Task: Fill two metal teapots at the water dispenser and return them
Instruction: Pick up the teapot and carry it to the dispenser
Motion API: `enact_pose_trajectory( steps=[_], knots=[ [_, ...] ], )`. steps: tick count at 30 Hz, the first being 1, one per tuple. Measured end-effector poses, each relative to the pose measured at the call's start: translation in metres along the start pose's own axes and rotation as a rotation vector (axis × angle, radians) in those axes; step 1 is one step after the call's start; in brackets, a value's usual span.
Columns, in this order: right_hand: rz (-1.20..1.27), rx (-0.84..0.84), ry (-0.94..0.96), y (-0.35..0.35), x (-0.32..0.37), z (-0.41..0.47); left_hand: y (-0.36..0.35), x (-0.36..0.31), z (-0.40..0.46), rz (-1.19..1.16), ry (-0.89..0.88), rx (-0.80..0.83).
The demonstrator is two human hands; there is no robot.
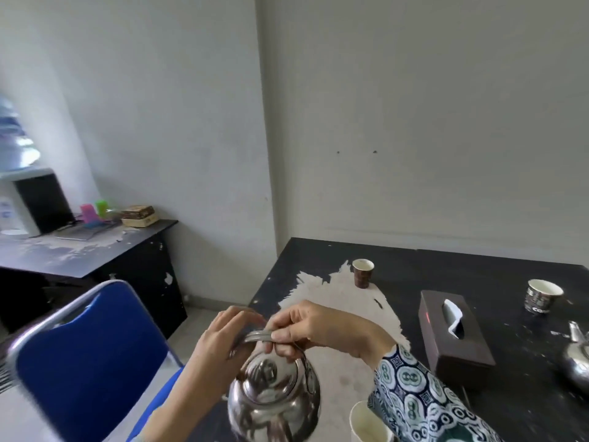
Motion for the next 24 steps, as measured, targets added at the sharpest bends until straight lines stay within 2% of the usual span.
enact_pose_trajectory(
  steps=[3,7,15,24],
  knots=[
    [0.027,0.123,0.026,-0.050,0.019,0.012,0.041,0.016,-0.036,-0.031,0.162,0.016],
    [-0.009,0.200,0.055,-0.094,0.026,0.028,0.074,0.029,-0.075,-0.089,0.300,0.080],
    [-0.070,0.309,0.074,-0.184,0.040,0.105,0.153,0.086,-0.130,-0.224,0.322,0.018],
    [-0.191,0.326,0.144,-0.270,0.074,0.252,0.282,0.204,-0.144,-0.377,0.343,0.079]
  ],
)
Point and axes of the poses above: each hand's wrist, its own z-axis towards the middle knuckle, its own y-axis out of the back of the hand, x = y × z, the point moved 9 cm from there along z, towards the middle knuckle, and after that the axes turned 8 degrees about y, right-handed, at the moved point
